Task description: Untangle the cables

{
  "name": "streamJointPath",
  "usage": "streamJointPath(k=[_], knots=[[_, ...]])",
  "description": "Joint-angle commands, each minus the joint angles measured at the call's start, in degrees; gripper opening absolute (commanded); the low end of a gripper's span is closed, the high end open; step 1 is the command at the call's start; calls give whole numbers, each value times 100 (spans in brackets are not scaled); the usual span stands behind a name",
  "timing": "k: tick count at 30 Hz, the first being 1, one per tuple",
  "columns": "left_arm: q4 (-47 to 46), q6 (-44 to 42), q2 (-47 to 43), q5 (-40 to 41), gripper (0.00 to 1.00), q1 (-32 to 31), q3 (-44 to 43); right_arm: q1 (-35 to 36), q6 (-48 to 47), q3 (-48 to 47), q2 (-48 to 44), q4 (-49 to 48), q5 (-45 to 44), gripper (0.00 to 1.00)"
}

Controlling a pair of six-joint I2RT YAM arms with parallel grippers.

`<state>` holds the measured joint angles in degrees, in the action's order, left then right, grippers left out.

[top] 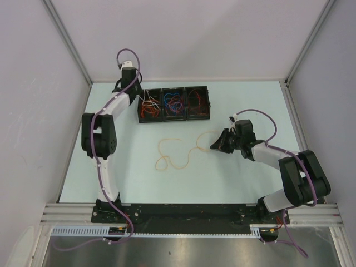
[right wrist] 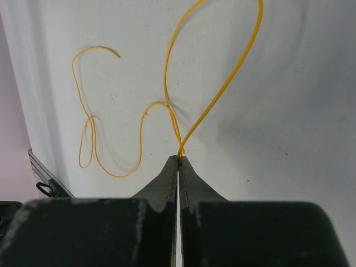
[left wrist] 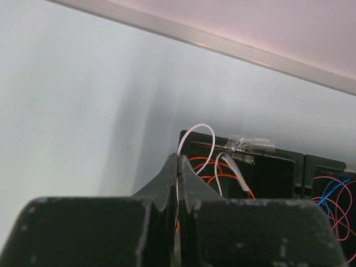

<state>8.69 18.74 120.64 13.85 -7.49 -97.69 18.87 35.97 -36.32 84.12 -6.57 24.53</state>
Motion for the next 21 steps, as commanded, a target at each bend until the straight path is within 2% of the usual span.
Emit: streamJointPath(k=[1, 8, 21], knots=[[-956, -196, -207, 92, 0, -235, 443, -42, -2, 37, 61, -231, 78, 0], [-1738, -99, -410, 276, 0, -534, 1252, -50, 7, 37, 70, -240, 104, 0], [-1801, -257, -436, 303, 1, -614, 1252, -68, -11, 37, 105, -266, 166, 0]])
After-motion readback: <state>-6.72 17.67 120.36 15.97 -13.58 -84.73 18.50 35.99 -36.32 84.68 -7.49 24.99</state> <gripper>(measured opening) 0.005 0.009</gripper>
